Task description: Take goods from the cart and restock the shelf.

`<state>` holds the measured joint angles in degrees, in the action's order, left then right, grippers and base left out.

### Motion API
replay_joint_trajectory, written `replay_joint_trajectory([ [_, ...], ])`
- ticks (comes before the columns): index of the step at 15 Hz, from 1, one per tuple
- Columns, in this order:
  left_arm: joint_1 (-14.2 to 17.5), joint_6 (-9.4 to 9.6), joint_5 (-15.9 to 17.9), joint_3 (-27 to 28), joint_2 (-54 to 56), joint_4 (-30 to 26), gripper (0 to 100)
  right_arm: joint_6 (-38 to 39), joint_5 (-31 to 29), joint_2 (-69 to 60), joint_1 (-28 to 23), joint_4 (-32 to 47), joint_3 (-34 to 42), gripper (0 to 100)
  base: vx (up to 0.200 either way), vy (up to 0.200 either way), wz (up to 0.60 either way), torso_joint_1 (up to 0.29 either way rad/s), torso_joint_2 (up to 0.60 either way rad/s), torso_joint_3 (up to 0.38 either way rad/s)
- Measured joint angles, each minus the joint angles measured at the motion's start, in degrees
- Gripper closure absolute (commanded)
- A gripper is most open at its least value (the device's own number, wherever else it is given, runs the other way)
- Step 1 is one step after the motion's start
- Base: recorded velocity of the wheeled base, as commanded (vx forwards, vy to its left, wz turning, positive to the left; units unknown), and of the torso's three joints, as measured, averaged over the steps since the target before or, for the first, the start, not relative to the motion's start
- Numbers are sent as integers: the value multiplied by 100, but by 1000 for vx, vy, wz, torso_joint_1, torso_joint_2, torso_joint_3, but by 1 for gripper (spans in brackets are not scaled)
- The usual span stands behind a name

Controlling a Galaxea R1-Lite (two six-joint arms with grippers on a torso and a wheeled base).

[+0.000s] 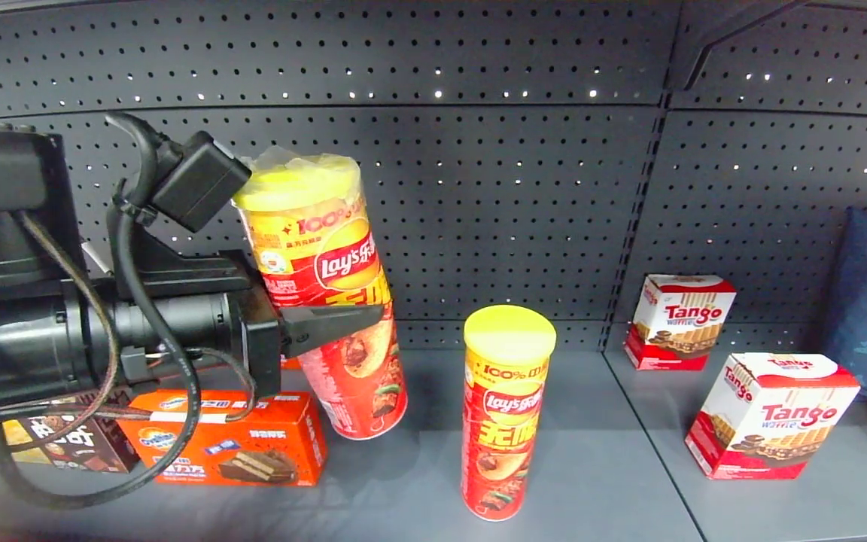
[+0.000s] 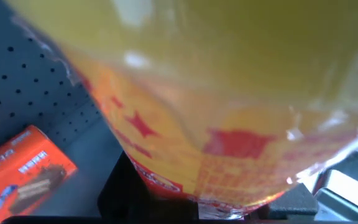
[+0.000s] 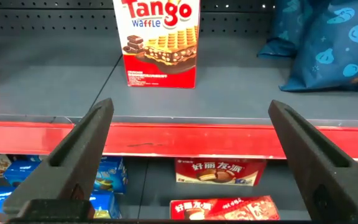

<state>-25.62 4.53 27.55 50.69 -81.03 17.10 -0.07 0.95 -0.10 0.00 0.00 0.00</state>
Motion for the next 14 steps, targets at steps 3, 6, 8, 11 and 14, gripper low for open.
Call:
replay_joint_trajectory([
  [3,410,241,502,-2,-499,853,100,0,-2,0,0,2,0,0,0,0,0,0,0,0],
  [6,617,296,953,154,-1080,1376,100,2,-2,0,0,2,0,0,0,0,0,0,0,0],
  [8,592,422,1054,229,-1331,1369,100,0,0,0,0,0,0,0,0,0,0,0,0,0],
  [11,455,731,1118,352,-1597,922,100,0,0,0,0,2,0,0,0,0,0,0,0,0],
  [14,399,1147,1136,940,-1764,-255,100,0,0,0,0,0,0,0,0,0,0,0,0,0],
])
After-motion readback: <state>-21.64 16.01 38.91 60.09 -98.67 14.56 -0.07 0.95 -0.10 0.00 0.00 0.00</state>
